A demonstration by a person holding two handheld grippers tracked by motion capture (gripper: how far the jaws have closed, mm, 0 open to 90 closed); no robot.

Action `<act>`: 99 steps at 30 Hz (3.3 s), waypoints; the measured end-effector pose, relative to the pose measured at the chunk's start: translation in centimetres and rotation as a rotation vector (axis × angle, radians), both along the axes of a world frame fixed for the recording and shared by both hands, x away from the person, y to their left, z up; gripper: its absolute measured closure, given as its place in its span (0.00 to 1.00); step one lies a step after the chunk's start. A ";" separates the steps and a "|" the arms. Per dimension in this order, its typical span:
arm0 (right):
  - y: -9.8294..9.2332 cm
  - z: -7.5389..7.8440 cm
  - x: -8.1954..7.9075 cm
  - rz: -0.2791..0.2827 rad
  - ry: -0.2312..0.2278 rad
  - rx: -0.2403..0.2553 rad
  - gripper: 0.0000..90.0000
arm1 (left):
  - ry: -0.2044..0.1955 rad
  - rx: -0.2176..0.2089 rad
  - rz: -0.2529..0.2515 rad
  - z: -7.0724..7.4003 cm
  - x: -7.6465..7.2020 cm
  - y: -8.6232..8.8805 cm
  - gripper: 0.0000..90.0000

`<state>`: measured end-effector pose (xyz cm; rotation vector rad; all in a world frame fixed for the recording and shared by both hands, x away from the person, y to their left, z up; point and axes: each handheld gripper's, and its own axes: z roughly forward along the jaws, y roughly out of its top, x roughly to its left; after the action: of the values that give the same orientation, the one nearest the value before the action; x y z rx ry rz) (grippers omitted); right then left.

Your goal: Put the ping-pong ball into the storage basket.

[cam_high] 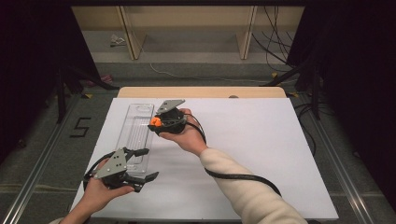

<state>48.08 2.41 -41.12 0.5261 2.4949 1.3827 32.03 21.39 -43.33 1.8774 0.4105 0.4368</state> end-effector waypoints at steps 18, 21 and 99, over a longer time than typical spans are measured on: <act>0.7 0.2 0.3 0.008 0.005 -0.002 0.57 | 0.003 -0.001 0.000 0.0 0.0 0.0 0.20; 0.8 0.2 0.4 0.010 0.008 -0.001 0.57 | 0.002 -0.001 0.000 0.0 0.0 0.0 0.20; 4.1 0.3 1.0 0.059 0.016 -0.026 0.57 | -0.002 0.003 -0.005 0.0 -0.1 0.0 0.20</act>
<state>49.07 6.51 -40.80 0.4639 2.5566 1.3704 31.96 21.36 -43.30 1.8804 0.4042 0.4362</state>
